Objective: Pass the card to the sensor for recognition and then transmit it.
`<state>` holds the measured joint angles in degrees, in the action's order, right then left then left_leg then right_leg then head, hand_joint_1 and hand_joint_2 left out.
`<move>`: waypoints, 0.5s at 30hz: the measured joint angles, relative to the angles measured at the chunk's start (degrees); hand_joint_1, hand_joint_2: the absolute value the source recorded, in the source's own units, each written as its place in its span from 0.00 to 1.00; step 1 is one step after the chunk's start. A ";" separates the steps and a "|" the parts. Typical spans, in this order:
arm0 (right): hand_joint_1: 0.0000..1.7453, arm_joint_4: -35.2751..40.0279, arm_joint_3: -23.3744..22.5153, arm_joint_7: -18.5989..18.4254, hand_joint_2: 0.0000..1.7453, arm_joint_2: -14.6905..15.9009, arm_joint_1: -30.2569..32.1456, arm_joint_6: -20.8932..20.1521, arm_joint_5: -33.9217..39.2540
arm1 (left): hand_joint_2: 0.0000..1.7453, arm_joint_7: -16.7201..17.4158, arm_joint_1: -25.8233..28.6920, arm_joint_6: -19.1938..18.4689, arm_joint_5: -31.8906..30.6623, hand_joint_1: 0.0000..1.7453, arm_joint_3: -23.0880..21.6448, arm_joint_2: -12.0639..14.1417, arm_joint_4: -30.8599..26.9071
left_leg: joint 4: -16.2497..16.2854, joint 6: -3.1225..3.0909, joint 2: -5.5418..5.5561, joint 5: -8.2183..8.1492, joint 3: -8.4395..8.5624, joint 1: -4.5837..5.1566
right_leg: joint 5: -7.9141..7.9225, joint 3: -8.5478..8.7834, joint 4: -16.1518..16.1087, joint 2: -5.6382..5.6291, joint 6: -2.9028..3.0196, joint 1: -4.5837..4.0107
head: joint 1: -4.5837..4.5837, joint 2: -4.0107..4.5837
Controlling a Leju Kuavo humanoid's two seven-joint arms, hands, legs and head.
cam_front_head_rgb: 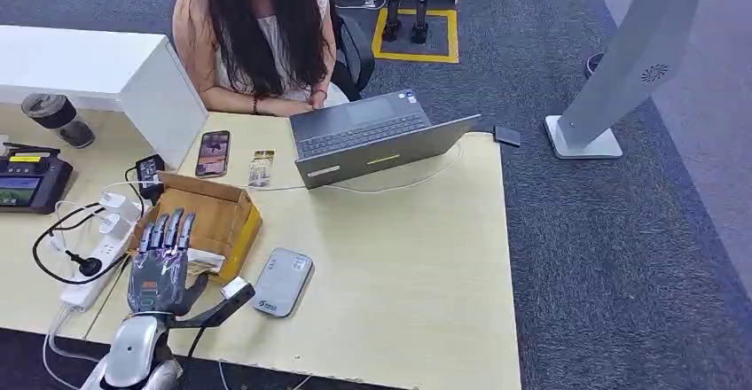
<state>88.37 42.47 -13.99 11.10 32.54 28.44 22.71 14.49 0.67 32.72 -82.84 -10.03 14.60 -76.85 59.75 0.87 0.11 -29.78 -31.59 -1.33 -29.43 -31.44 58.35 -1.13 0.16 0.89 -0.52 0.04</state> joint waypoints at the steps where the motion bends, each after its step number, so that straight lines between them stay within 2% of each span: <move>1: 0.00 0.00 0.00 -0.09 0.00 0.00 0.00 -0.02 -0.02 | 1.00 -0.02 -0.10 -0.13 0.02 0.00 0.02 -0.02 0.00 | 0.00 0.00 0.00 0.00 0.00 0.00 | 0.00 0.00 0.00 0.00 0.00 0.00 | 0.00 0.00; 3: 0.00 0.00 0.00 -0.20 0.00 0.00 -0.02 -0.02 -0.09 | 1.00 -0.07 -0.28 -0.48 0.02 0.00 0.02 -0.02 0.00 | 0.00 0.00 0.00 0.00 0.00 0.00 | 0.00 0.00 0.00 0.00 0.00 0.00 | 0.02 0.00; 4: 0.00 0.00 0.00 -0.28 0.00 0.00 -0.02 -0.02 -0.11 | 1.00 -0.07 -0.33 -0.50 0.04 1.00 0.02 -0.02 0.00 | 0.00 0.00 0.00 0.00 0.00 0.00 | 0.00 0.00 0.00 0.00 0.00 0.00 | 0.00 0.00; 15: 0.00 0.00 0.00 -0.70 0.00 0.02 -0.02 0.00 -0.22 | 1.00 -2.36 -0.91 0.35 2.08 1.00 0.00 0.37 -0.04 | 0.00 0.00 0.00 0.00 0.00 0.00 | 0.00 0.00 0.00 0.00 0.00 0.00 | 0.00 0.00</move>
<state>88.37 42.47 -14.69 11.13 32.51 28.44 22.49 12.13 -0.23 33.07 -80.76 -10.03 14.97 -76.89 59.75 0.87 0.11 -29.78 -31.60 -1.33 -29.43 -31.44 58.35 -1.13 0.16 0.89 -0.52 0.04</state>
